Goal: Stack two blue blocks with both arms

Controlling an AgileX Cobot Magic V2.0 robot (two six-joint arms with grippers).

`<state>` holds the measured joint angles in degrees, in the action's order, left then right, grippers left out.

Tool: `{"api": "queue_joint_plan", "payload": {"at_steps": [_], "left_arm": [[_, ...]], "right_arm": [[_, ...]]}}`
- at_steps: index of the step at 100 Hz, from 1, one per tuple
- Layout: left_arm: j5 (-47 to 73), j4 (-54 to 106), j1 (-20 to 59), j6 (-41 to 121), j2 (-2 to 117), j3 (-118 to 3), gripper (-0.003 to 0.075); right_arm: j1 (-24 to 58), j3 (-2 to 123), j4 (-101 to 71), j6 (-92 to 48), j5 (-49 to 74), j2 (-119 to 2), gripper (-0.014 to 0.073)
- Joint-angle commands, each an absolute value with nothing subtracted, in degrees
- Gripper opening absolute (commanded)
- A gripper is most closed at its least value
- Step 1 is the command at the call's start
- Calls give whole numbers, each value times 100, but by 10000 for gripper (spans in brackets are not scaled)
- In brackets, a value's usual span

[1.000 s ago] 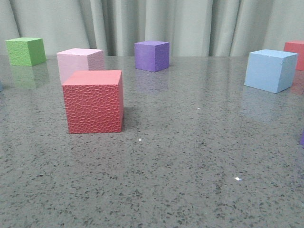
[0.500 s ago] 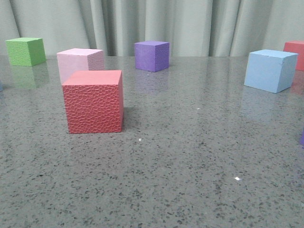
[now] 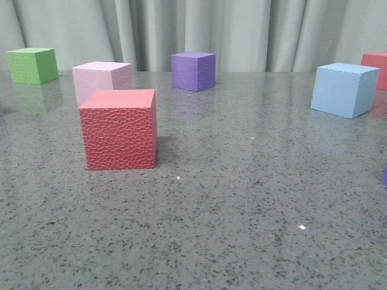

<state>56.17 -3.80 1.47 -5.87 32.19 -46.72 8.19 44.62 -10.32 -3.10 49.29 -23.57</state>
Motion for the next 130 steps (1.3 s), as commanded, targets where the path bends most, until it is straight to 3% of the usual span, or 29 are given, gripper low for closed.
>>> {"api": "queue_joint_plan", "payload": {"at_steps": [1,31,73,130], "left_arm": [[5295,-336,132,-570,3279,-4873,674],[5295,-336,132,-570,3279,-4873,673],[5300,-336,132,-570,3279,-4873,673],[5342,-336,132,-570,3279,-4873,673]], "right_arm": [[783,4632,-1112,-355,4465,-2448,586],[783,4663,-1107,-48,4209,-2762,586],[783,5760,-509,-135,4072,-4957,586],[587,7353,-596,-1716,4347,-7053,586]]}}
